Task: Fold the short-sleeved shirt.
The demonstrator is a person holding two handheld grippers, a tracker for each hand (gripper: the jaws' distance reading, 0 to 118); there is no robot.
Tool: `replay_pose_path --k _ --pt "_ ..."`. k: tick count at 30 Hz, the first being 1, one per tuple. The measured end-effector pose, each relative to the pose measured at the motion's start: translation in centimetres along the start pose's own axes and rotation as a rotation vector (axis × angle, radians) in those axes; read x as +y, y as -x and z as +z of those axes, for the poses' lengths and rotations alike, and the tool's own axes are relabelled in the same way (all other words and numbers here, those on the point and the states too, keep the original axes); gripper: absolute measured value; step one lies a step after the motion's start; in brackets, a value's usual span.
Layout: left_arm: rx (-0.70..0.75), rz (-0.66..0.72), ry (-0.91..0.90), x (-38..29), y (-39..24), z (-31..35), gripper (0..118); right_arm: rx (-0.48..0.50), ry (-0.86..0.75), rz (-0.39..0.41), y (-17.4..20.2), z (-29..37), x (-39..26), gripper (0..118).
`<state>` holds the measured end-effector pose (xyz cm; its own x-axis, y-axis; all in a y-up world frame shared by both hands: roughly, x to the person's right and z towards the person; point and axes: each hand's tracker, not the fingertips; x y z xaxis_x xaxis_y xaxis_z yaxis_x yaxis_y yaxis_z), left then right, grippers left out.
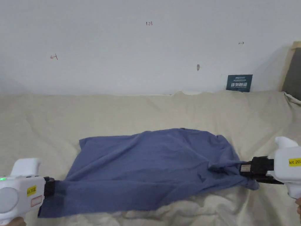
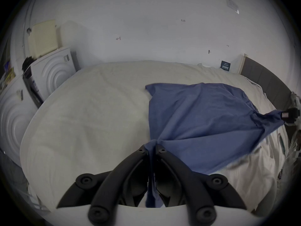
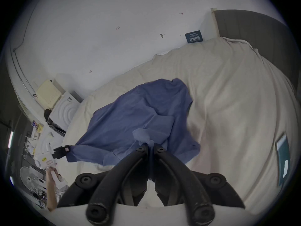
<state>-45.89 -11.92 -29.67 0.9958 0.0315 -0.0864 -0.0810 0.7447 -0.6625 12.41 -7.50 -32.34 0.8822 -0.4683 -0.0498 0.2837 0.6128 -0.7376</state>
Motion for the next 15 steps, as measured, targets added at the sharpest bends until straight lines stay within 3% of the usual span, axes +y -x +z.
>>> replay_pose_path --k 3,6,7,9,11,15 --pt "-0.002 0.015 0.012 -3.7 1.3 3.0 7 0.024 0.004 -0.039 -0.8 2.2 -4.6 5" --pt "-0.007 0.022 0.032 -7.3 2.6 5.7 7 -0.027 0.028 -0.028 -1.4 3.6 -9.4 5" --pt "-0.005 0.025 0.038 -8.6 2.6 6.8 7 -0.038 0.037 -0.058 -1.8 4.1 -11.2 5" --pt "0.011 0.03 0.059 -10.5 3.2 8.1 6 0.067 0.048 -0.148 -3.0 5.0 -13.7 5" --pt "0.046 0.018 0.084 -12.1 3.7 8.9 6 0.059 0.056 -0.208 -3.8 5.7 -15.8 5" --pt "0.014 0.06 0.091 -14.0 4.4 9.7 5 0.024 0.048 -0.206 -4.8 6.9 -17.9 5"
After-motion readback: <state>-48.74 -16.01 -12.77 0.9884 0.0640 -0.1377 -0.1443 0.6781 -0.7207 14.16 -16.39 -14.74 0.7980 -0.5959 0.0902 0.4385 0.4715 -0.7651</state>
